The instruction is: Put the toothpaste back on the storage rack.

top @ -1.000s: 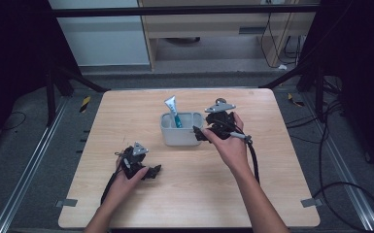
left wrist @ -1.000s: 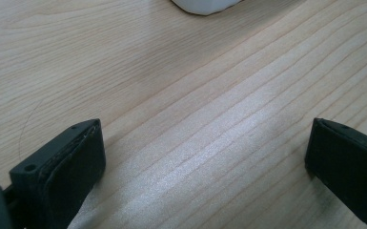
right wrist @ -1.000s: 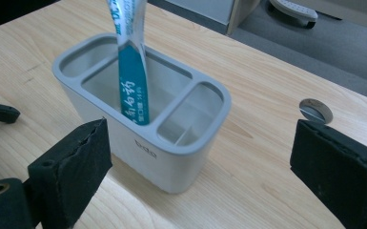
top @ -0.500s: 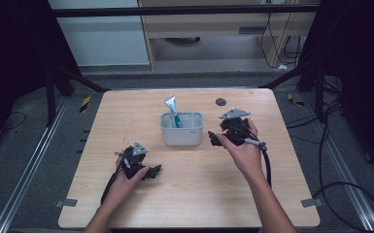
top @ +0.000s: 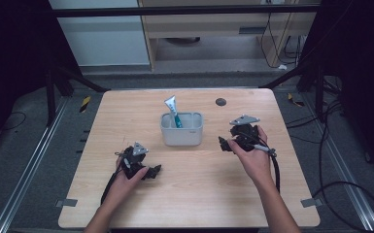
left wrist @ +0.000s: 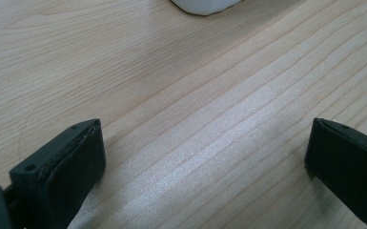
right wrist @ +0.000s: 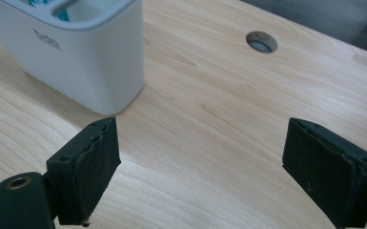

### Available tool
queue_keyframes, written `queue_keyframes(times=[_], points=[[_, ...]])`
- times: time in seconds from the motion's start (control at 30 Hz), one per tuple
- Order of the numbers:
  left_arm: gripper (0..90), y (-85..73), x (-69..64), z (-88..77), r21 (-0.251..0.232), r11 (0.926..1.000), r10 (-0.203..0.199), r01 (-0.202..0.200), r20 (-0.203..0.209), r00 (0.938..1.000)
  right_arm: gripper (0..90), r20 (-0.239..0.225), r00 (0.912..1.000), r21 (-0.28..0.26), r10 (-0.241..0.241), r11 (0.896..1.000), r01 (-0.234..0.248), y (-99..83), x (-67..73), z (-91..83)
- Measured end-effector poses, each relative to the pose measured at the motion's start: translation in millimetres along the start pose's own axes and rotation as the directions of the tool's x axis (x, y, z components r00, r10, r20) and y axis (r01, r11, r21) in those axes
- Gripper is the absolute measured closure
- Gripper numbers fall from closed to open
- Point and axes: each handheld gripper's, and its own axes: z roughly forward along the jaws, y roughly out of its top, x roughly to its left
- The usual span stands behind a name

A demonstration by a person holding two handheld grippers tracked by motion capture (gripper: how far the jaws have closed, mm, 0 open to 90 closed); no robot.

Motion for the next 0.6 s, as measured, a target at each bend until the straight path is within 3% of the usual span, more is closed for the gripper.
queue_keyframes(times=[0.6], points=[[0.0,0.0,0.0,0.0,0.000,1.0000,0.000,0.000,0.001,1.0000,13.2,-0.013,0.9980,0.102,0.061,0.993,-0.060,-43.8,-14.2,16.1]])
